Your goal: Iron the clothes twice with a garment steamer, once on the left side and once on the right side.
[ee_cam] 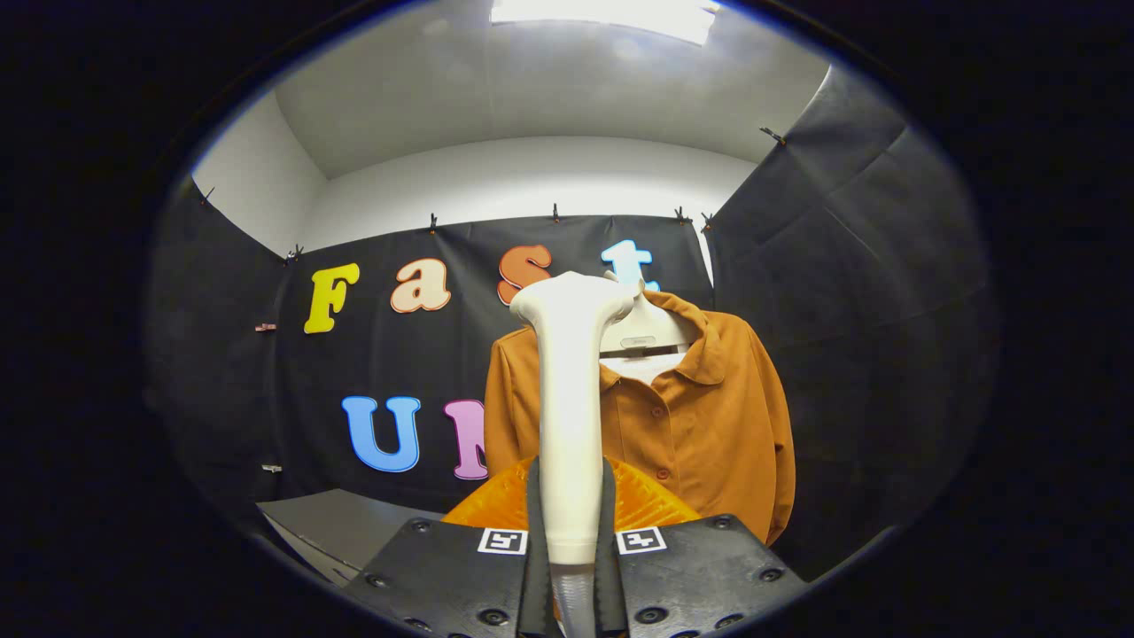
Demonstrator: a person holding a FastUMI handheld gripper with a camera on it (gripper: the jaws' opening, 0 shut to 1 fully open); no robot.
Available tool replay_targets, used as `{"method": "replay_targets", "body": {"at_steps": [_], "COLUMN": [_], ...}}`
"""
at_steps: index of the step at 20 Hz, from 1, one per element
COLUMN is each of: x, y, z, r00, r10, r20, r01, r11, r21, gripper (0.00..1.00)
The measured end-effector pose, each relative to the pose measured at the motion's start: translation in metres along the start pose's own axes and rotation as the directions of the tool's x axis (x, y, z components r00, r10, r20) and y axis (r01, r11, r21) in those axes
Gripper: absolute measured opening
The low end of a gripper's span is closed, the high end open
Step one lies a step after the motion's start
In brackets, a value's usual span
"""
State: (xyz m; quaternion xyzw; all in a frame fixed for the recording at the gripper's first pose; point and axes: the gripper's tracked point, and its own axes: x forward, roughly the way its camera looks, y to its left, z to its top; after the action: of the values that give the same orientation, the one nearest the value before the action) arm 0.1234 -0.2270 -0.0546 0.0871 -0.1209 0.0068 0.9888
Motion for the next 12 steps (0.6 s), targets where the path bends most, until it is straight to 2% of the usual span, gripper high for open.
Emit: {"method": "replay_targets", "body": {"at_steps": [8,12], "x": [0.023,0.021], "y": [-0.021,-0.025], "z": [-0.078,-0.108], "r00": [0.986,0.976], "r10": [-0.071,-0.077], "r20": [-0.149,-0.204], "r01": [0.070,0.071], "r11": [0.998,0.997], "r21": [-0.012,-0.035], "gripper": [0.22,0.22]}}
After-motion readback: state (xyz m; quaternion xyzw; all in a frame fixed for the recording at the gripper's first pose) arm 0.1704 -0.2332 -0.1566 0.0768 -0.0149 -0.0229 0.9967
